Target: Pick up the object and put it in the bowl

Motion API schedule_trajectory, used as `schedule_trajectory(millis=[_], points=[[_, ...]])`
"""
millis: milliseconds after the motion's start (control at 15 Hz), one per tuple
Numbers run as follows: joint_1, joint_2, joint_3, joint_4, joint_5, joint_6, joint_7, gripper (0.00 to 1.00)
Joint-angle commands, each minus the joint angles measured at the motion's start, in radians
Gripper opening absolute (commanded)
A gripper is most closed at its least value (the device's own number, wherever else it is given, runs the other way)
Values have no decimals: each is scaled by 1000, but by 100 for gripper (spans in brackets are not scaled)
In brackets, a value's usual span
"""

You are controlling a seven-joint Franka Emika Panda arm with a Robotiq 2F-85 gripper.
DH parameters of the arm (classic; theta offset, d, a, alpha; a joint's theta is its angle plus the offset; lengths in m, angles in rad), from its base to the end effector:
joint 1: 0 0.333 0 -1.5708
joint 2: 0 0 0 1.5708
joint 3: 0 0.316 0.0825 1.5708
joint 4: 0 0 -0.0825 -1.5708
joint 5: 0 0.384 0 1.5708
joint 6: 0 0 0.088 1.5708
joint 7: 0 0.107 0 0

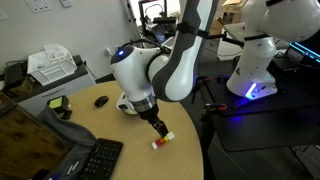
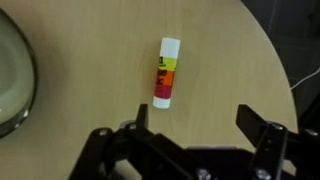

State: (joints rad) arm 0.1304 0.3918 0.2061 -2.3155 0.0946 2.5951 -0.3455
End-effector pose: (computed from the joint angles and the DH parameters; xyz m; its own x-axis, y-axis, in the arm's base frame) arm 0.4804 0.1716 0.1679 0.8279 0.5571 -0.0655 0.5439 -0.8258 -0.1491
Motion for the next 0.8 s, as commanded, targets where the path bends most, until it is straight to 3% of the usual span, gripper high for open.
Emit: schedule_trajectory(millis=[0, 133, 267, 467, 667, 733], points=[[-55, 67, 45, 1, 70, 57, -2, 100], [-79, 117, 69, -12, 96, 149, -14, 100], [-66, 171, 59, -20, 49, 266, 13, 100], [14, 228, -22, -27, -57, 370, 88, 100], [96, 250, -111, -21, -141, 393, 179, 100], [120, 254, -134, -15, -159, 384, 205, 84]])
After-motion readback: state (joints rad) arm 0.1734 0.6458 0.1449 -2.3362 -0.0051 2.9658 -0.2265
